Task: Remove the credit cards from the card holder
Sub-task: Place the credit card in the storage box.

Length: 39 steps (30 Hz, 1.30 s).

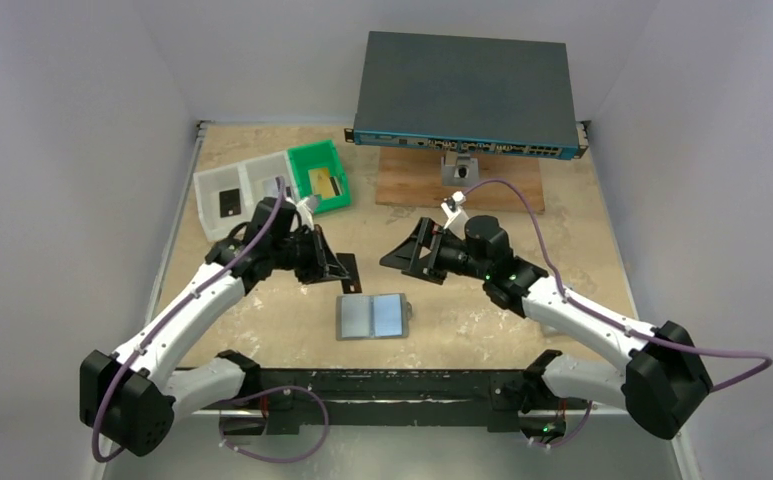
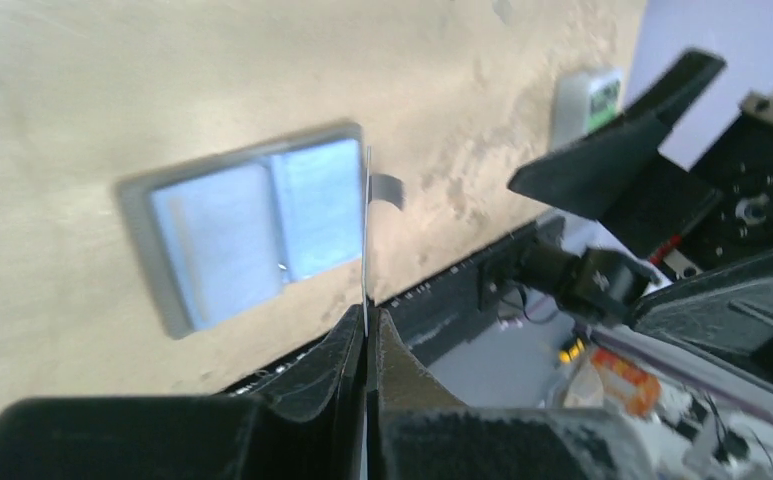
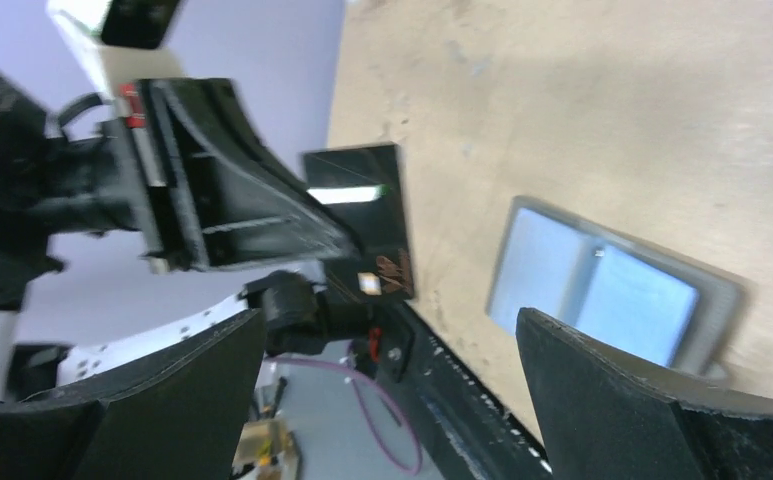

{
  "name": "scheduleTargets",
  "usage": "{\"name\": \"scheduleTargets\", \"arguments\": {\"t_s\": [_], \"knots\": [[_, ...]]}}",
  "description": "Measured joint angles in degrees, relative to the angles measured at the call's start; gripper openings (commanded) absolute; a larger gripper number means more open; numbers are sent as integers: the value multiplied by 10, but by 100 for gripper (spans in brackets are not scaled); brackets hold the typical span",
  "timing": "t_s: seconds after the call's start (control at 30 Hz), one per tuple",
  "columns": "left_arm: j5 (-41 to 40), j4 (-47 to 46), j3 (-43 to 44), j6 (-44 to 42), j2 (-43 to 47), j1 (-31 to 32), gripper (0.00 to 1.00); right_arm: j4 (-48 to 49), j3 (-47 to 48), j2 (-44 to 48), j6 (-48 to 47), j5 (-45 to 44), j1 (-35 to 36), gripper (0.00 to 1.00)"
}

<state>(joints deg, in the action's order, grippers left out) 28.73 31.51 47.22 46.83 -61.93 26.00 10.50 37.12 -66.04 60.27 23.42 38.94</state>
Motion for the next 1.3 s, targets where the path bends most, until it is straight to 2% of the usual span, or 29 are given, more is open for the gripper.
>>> {"name": "scheduleTargets", "arguments": {"t_s": [0.27,0.43,0.63,1.07,1.3], "knots": [[-165,148,124,-61,-16,-65,0,-127,19,26,-58,-80,0,99],[-292,209,217,-92,-93,-88,0,-167,26,32,-84,-105,0,99],[-402,248,308,-116,-186,-118,0,-196,33,42,-105,-120,0,99],[-548,269,481,-210,-346,-238,0,-227,35,57,-121,-124,0,99],[-565,260,511,-242,-436,-283,0,-235,35,58,-130,-124,0,99]]}}
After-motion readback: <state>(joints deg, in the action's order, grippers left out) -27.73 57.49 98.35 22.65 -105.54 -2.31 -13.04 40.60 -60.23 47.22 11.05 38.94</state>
